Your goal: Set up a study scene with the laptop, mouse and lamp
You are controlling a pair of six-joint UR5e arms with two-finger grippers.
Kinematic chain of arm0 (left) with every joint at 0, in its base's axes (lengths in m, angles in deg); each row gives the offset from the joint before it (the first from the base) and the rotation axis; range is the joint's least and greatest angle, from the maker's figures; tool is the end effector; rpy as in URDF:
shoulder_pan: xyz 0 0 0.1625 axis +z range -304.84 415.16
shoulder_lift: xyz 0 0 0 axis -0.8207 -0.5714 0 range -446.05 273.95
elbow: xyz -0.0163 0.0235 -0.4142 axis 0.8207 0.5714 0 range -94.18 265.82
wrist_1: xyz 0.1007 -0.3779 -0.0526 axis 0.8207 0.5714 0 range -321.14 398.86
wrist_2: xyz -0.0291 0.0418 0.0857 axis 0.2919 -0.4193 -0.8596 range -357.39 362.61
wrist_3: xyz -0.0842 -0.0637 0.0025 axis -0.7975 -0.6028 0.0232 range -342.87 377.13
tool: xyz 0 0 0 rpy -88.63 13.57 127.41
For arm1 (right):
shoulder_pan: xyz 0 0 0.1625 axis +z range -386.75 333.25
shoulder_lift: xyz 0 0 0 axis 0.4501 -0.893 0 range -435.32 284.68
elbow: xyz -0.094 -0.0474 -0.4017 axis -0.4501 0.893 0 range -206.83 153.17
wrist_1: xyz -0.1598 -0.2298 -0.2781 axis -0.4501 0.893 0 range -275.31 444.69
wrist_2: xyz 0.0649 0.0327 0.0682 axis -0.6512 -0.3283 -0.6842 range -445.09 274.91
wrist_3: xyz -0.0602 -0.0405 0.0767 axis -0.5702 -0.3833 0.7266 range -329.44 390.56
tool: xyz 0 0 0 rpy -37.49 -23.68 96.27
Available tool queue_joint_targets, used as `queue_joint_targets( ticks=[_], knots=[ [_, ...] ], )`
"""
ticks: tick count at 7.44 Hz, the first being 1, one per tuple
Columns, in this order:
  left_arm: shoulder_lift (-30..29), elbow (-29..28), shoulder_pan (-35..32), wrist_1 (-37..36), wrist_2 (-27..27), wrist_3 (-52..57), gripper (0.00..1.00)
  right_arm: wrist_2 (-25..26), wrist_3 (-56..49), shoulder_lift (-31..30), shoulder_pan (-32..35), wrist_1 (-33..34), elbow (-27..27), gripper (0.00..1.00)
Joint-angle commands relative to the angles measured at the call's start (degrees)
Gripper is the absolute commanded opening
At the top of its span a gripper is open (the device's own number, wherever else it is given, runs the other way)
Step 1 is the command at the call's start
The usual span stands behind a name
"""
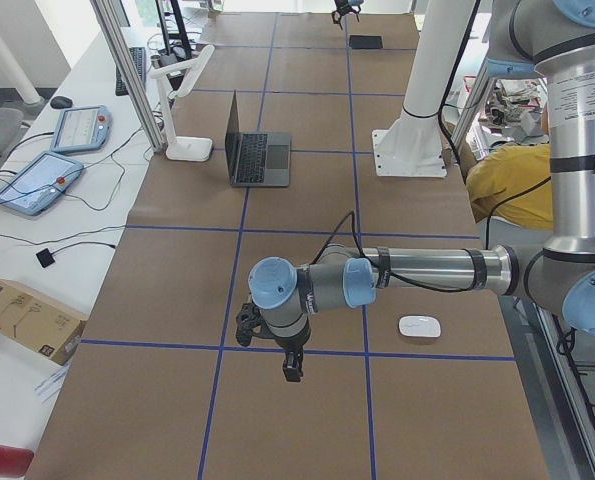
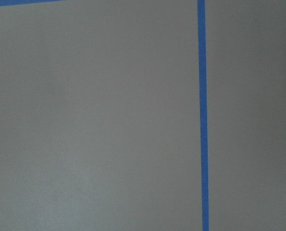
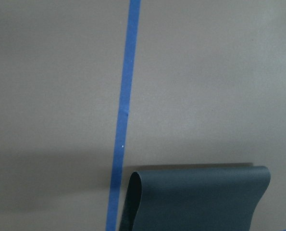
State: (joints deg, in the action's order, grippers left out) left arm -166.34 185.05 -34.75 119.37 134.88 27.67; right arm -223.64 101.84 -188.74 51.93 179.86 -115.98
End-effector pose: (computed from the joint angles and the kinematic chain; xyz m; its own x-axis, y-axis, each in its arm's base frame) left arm -0.0616 -0.3862 0.6690 0.7273 0.0671 -0.6830 -0.1371 0.9894 -0.0489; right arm 0.0088 -0.2321 0.8060 0.3936 0.8829 -0.2561 -0.6283 0.0550 -0.7760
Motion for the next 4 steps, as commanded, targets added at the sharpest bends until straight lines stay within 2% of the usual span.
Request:
queue_joint_targets(
  ticks=[1, 4],
  knots=[
    [0.1, 0.2, 0.0, 0.0, 0.0, 0.0, 1.0, 0.0, 0.2, 0.6, -2.6, 0.0, 2.7, 0.94],
    [0.1, 0.1, 0.0, 0.0, 0.0, 0.0, 1.0, -0.5, 1.2, 0.6, -4.9, 0.0, 3.0, 0.89]
  ],
)
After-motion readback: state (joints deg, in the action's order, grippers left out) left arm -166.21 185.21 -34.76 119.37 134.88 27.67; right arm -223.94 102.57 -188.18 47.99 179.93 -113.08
